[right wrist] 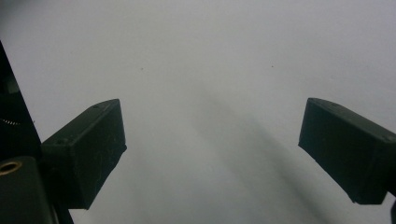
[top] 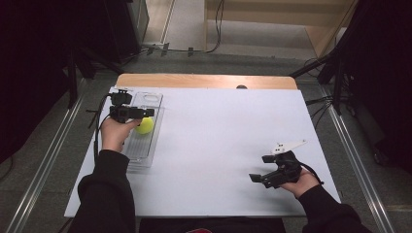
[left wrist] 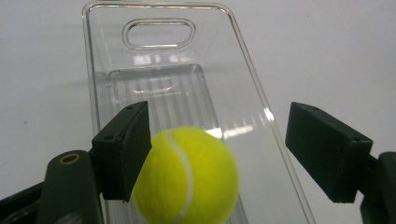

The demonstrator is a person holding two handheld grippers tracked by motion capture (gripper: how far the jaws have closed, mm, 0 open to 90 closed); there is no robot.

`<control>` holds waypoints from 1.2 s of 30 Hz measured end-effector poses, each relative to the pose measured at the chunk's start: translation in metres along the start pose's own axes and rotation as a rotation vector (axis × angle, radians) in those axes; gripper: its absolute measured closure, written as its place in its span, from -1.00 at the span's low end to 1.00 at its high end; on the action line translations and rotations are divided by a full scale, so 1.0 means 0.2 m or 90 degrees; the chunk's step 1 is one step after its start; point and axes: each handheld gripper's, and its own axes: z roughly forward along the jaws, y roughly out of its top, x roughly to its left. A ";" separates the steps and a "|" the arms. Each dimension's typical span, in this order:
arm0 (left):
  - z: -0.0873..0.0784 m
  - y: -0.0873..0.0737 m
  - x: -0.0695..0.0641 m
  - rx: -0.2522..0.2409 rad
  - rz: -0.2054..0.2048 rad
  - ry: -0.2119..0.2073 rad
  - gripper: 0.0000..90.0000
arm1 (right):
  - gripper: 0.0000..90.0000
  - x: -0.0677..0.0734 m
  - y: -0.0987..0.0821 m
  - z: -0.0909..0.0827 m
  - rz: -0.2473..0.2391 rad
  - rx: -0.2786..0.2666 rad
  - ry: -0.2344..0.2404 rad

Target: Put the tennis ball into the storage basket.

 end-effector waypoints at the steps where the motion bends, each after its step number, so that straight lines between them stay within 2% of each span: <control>1: 0.00 0.00 0.00 0.004 0.000 -0.004 -0.50 | -0.88 0.00 0.00 0.00 0.000 0.000 0.000; 8: -0.01 0.01 -0.01 0.007 0.006 -0.003 -0.52 | -0.88 0.00 0.00 0.00 0.000 0.001 0.000; 15: -0.06 0.04 -0.05 -0.005 0.008 -0.018 -0.52 | -0.88 0.00 0.00 0.00 0.000 0.001 0.000; 20: -0.07 0.06 -0.08 0.000 0.014 -0.030 -0.52 | -0.88 0.00 0.00 0.00 0.000 0.002 0.001; 26: -0.08 0.08 -0.14 0.000 0.025 -0.062 -0.52 | -0.88 0.00 0.00 0.00 0.001 0.002 0.000; 32: -0.10 0.10 -0.21 0.009 0.050 -0.101 -0.52 | -0.88 0.00 -0.01 0.00 0.004 0.002 -0.002; 36: -0.09 0.11 -0.27 0.010 0.065 -0.116 -0.52 | -0.88 0.00 -0.01 -0.01 0.005 0.002 -0.002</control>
